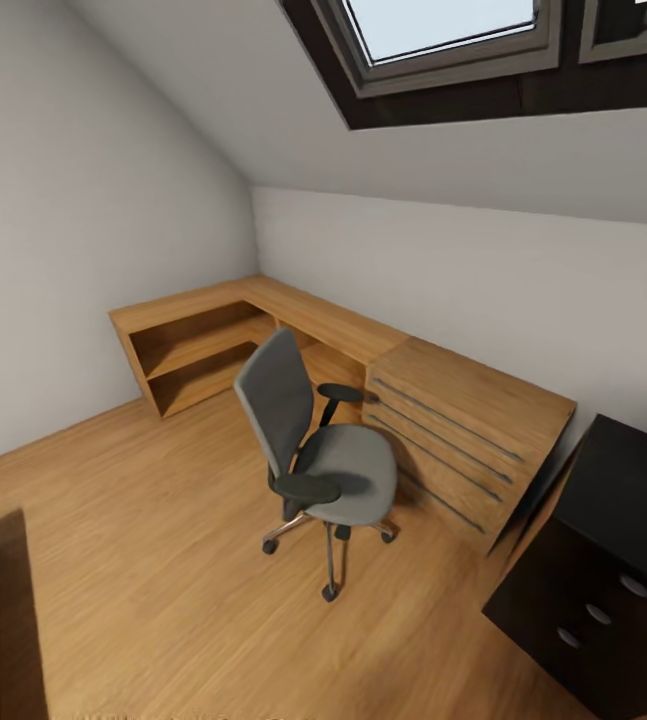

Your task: In the bedroom, organize the workspace by keeping the computer under the desk, ensuring the monitor is on the desk, placing the keyboard on the desk next to the monitor, placing the mouse on the desk next to the keyboard, moving the folder from the swivel chair onto the desk next to the mouse, stacking the notebook on top of the folder with the pen on top of the notebook, and positioning the swivel chair next to the desk.

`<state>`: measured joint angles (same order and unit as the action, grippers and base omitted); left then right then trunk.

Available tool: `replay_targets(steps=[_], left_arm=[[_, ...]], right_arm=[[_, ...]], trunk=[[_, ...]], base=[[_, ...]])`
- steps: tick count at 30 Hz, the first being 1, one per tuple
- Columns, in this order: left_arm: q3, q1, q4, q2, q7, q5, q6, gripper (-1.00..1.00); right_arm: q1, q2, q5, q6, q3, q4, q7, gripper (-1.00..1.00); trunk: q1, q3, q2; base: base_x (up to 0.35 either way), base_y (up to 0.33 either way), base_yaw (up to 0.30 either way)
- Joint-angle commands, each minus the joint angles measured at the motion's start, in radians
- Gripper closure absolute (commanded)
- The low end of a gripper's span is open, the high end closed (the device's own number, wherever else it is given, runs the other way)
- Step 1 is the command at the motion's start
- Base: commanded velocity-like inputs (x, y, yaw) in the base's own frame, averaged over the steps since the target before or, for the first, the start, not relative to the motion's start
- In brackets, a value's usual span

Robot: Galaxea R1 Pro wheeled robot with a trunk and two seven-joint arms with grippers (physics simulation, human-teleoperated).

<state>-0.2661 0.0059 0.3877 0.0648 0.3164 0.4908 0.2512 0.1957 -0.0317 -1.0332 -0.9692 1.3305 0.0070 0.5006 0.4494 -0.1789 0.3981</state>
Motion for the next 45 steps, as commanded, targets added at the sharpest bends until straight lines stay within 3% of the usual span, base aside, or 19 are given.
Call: replay_targets(steps=[1, 9, 20, 26, 32, 40, 45], left_arm=[[-0.009, 0.000, 0.002, 0.001, 0.007, 0.008, 0.002, -1.00], [-0.009, 0.000, 0.002, 0.001, 0.007, 0.008, 0.002, -1.00], [-0.008, 0.000, -0.002, 0.002, 0.007, 0.009, 0.002, -1.00], [-0.008, 0.000, -0.021, 0.002, 0.007, 0.009, 0.002, -1.00], [-0.007, 0.000, -0.027, 0.001, 0.007, 0.012, 0.010, -1.00], [-0.006, 0.000, -0.027, -0.019, 0.007, 0.011, 0.103, -1.00], [-0.008, 0.000, -0.028, -0.030, 0.008, 0.010, 0.116, -1.00]], right_arm=[[0.000, 0.000, 0.002, 0.000, 0.009, 0.001, 0.009, -1.00], [-0.002, 0.001, 0.057, 0.000, 0.007, 0.002, 0.009, -1.00], [-0.002, 0.008, 0.059, 0.013, -0.002, 0.001, 0.010, -1.00], [-0.002, 0.027, 0.034, 0.018, -0.020, -0.002, 0.010, -1.00], [-0.002, 0.042, -0.041, 0.020, -0.053, -0.007, 0.009, -1.00], [-0.002, 0.044, -0.067, 0.020, -0.060, -0.008, 0.009, -1.00], [-0.002, 0.044, -0.083, 0.021, -0.060, -0.009, 0.009, -1.00]], trunk=[[0.001, -0.003, 0.002], [0.001, -0.008, 0.002], [0.001, -0.015, 0.002], [0.001, -0.018, 0.002], [0.001, -0.021, 0.002], [0.001, -0.025, 0.002], [0.001, -0.027, 0.002]], base=[[0.000, 0.005, 0.236], [0.000, 0.002, 0.239], [0.000, 0.000, 0.247], [0.000, 0.000, 0.252], [0.000, 0.000, 0.254], [0.000, 0.000, 0.256], [0.000, 0.000, 0.261]])
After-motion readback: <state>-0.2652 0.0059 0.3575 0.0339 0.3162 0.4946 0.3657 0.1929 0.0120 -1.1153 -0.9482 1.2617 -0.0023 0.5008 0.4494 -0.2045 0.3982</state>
